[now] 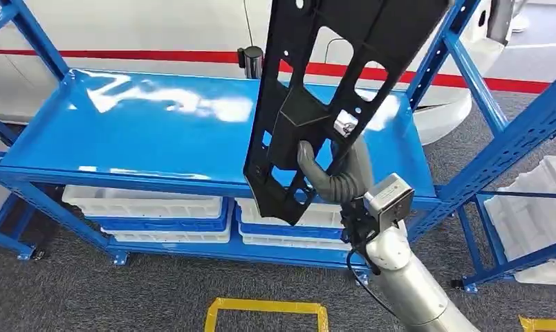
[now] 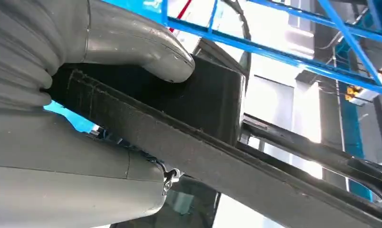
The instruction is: Take the parts from the cabinet and place them on the table.
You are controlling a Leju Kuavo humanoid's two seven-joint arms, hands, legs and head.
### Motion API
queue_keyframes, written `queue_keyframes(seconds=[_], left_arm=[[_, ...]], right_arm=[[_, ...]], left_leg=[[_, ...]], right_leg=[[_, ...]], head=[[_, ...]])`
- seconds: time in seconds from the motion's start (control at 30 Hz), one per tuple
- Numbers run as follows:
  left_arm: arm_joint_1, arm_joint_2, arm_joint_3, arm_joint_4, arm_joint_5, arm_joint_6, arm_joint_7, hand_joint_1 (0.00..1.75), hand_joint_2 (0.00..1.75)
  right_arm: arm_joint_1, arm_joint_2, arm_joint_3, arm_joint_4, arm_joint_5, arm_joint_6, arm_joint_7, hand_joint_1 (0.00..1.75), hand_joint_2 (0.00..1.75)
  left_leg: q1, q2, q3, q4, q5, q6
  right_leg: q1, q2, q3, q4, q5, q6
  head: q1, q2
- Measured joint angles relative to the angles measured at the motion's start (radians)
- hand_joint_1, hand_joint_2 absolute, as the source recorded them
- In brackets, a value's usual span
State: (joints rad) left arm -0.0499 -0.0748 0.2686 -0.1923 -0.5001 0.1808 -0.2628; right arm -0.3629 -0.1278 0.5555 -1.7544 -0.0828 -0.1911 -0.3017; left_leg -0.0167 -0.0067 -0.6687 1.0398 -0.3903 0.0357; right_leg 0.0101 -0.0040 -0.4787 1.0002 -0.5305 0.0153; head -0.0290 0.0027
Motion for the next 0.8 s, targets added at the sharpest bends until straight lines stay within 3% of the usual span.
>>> queue_keyframes(seconds=[0.03, 0.1, 0.13, 0.17, 0.2, 0.23, 0.27, 0.3, 0.33, 0.37, 0.4, 0.43, 0.47, 0.5, 0.53, 0.63, 0.67, 0.7, 0.73, 0.77, 0.8], left_arm=[[0.001, 0.000, 0.000, 0.000, 0.000, 0.001, -0.001, 0.00, 1.75], [0.000, 0.001, 0.001, 0.000, 0.000, 0.000, -0.002, 0.00, 1.75], [0.002, 0.001, 0.001, 0.000, -0.001, -0.002, -0.002, 0.00, 1.75], [0.003, 0.002, 0.001, 0.000, 0.000, -0.001, -0.002, 0.00, 1.75], [0.004, 0.003, 0.002, 0.000, 0.000, -0.002, -0.002, 0.00, 1.75], [0.007, 0.003, 0.002, 0.000, 0.000, -0.002, -0.002, 0.00, 1.75], [0.007, 0.003, 0.002, 0.000, 0.000, -0.002, -0.002, 0.00, 1.75], [0.007, 0.003, 0.002, 0.000, 0.000, -0.002, -0.002, 0.00, 1.75], [0.007, 0.003, 0.003, 0.000, 0.000, -0.002, -0.002, 0.00, 1.75], [0.007, 0.004, 0.003, 0.000, 0.000, -0.002, -0.002, 0.00, 1.75], [0.007, 0.005, 0.004, 0.000, 0.000, -0.002, -0.002, 0.00, 1.75], [0.007, 0.005, 0.004, 0.000, 0.000, -0.002, -0.002, 0.00, 1.75], [0.006, 0.005, 0.004, 0.000, 0.000, -0.001, -0.002, 0.00, 1.75], [0.003, -0.003, 0.004, 0.000, -0.001, -0.002, -0.002, 0.00, 1.75], [0.003, 0.001, 0.005, 0.000, -0.001, -0.001, -0.003, 0.00, 1.75], [0.003, 0.003, 0.005, 0.000, -0.002, 0.000, -0.003, 0.00, 1.75], [0.004, 0.004, 0.005, 0.000, -0.002, 0.001, -0.003, 0.00, 1.75], [0.005, 0.006, 0.005, 0.000, -0.002, 0.002, -0.003, 0.00, 1.75], [0.004, 0.007, 0.005, 0.000, -0.003, 0.006, -0.003, 0.00, 1.75], [0.005, 0.008, 0.005, 0.000, -0.003, 0.007, -0.003, 0.00, 1.75], [0.005, 0.008, 0.005, 0.000, -0.003, 0.008, -0.003, 0.00, 1.75]], right_arm=[[0.002, 0.001, 0.000, 0.000, 0.002, 0.000, -0.002, 1.75, 1.75], [0.001, 0.000, -0.001, 0.000, 0.002, -0.001, -0.002, 1.75, 1.75], [0.002, 0.000, -0.002, 0.000, 0.002, -0.001, -0.002, 1.75, 1.75], [0.002, 0.000, -0.002, 0.000, 0.002, -0.002, -0.002, 1.75, 1.75], [0.002, 0.002, -0.002, 0.000, 0.003, -0.002, -0.002, 1.75, 1.75], [0.004, 0.003, -0.002, 0.000, 0.003, -0.003, -0.003, 1.75, 1.75], [0.008, 0.003, -0.002, 0.000, 0.003, -0.005, -0.004, 1.75, 1.75], [0.011, 0.002, -0.002, 0.000, 0.003, -0.005, -0.004, 1.75, 1.75], [0.015, 0.002, -0.002, 0.000, 0.003, -0.006, -0.004, 1.75, 1.75], [0.018, 0.002, -0.002, 0.000, 0.003, -0.006, -0.004, 1.75, 1.75], [0.020, 0.002, -0.002, 0.000, 0.003, -0.006, -0.004, 1.75, 1.75], [0.021, 0.002, -0.002, 0.000, 0.003, -0.006, -0.004, 1.75, 1.75], [0.021, 0.002, -0.003, 0.000, 0.004, -0.006, -0.004, 1.75, 1.75], [0.022, 0.002, -0.005, -0.003, 0.004, -0.007, -0.005, 1.75, 1.75], [0.022, 0.002, -0.009, -0.004, 0.005, -0.008, -0.005, 1.75, 1.75], [0.031, 0.000, -0.015, -0.005, 0.007, -0.008, -0.007, 1.75, 1.75], [0.035, -0.003, -0.017, -0.005, 0.008, -0.008, -0.007, 1.75, 1.75], [0.037, -0.005, -0.018, -0.005, 0.008, -0.009, -0.008, 1.75, 1.75], [0.037, -0.005, -0.019, -0.005, 0.008, -0.009, -0.008, 1.75, 1.75], [0.037, -0.005, -0.020, -0.005, 0.008, -0.009, -0.009, 1.75, 1.75], [0.038, -0.005, -0.020, -0.005, 0.008, -0.009, -0.009, 1.75, 1.75]], left_leg=[[0.007, 0.003, 0.001, -0.006, 0.012, -0.006], [0.012, 0.004, 0.000, -0.011, 0.028, -0.017], [0.009, 0.003, -0.002, -0.016, 0.037, -0.025], [0.013, 0.002, -0.011, -0.003, 0.014, -0.029], [0.013, 0.002, -0.021, 0.021, -0.035, -0.034], [0.017, 0.002, -0.037, 0.089, -0.112, -0.041], [0.022, 0.002, -0.058, 0.176, -0.170, -0.049], [0.027, 0.002, -0.072, 0.249, -0.197, -0.056], [0.032, 0.003, -0.074, 0.296, -0.194, -0.062], [0.038, 0.003, -0.057, 0.301, -0.164, -0.068], [0.045, 0.003, -0.020, 0.267, -0.125, -0.077], [0.054, 0.003, 0.036, 0.199, -0.093, -0.087], [0.063, 0.003, 0.100, 0.116, -0.088, -0.098], [0.055, -0.004, 0.145, 0.044, -0.138, -0.115], [0.052, -0.011, 0.142, 0.025, -0.144, -0.094], [0.041, -0.006, 0.118, 0.024, -0.123, -0.053], [0.042, -0.002, 0.105, 0.019, -0.112, -0.036], [0.039, -0.003, 0.091, 0.019, -0.102, -0.020], [0.037, -0.002, 0.074, 0.019, -0.091, -0.009], [0.034, -0.002, 0.057, 0.019, -0.078, -0.005], [0.030, -0.002, 0.042, 0.020, -0.067, -0.003]], right_leg=[[0.002, -0.002, -0.007, 0.002, 0.010, 0.013], [0.007, 0.001, -0.024, -0.004, 0.021, 0.006], [0.001, 0.000, -0.029, -0.014, 0.034, -0.002], [-0.018, -0.002, -0.033, -0.020, 0.048, -0.005], [-0.017, -0.002, -0.037, -0.021, 0.057, -0.015], [-0.018, -0.002, -0.048, -0.020, 0.071, -0.020], [-0.019, -0.002, -0.062, -0.018, 0.083, -0.020], [-0.019, -0.002, -0.077, -0.017, 0.093, -0.016], [-0.021, -0.003, -0.091, -0.014, 0.102, -0.012], [-0.025, -0.004, -0.105, -0.011, 0.111, -0.006], [-0.030, -0.004, -0.119, -0.005, 0.117, 0.002], [-0.038, -0.004, -0.133, 0.005, 0.122, 0.010], [-0.042, -0.004, -0.145, 0.018, 0.125, 0.017], [-0.032, -0.003, -0.162, 0.031, 0.129, 0.023], [-0.034, -0.004, -0.170, 0.040, 0.135, 0.031], [-0.036, -0.003, -0.180, 0.022, 0.166, 0.059], [-0.044, -0.002, -0.191, 0.027, 0.157, 0.058], [-0.042, -0.002, -0.215, 0.054, 0.118, 0.050], [-0.039, -0.001, -0.236, 0.115, 0.064, 0.040], [-0.037, 0.000, -0.263, 0.201, 0.012, 0.033], [-0.035, 0.000, -0.283, 0.279, -0.020, 0.031]], head=[[-0.003, 0.000], [0.004, 0.000], [0.004, 0.000], [0.003, 0.000], [0.003, 0.000], [-0.001, 0.000], [0.000, 0.000], [0.001, 0.000], [0.000, 0.000], [0.000, 0.000], [0.000, 0.000], [0.000, 0.000], [0.000, 0.000], [-0.005, 0.000], [-0.008, 0.000], [-0.001, 0.000], [-0.003, 0.000], [0.000, 0.000], [0.001, 0.000], [0.002, 0.000], [0.002, 0.000]])
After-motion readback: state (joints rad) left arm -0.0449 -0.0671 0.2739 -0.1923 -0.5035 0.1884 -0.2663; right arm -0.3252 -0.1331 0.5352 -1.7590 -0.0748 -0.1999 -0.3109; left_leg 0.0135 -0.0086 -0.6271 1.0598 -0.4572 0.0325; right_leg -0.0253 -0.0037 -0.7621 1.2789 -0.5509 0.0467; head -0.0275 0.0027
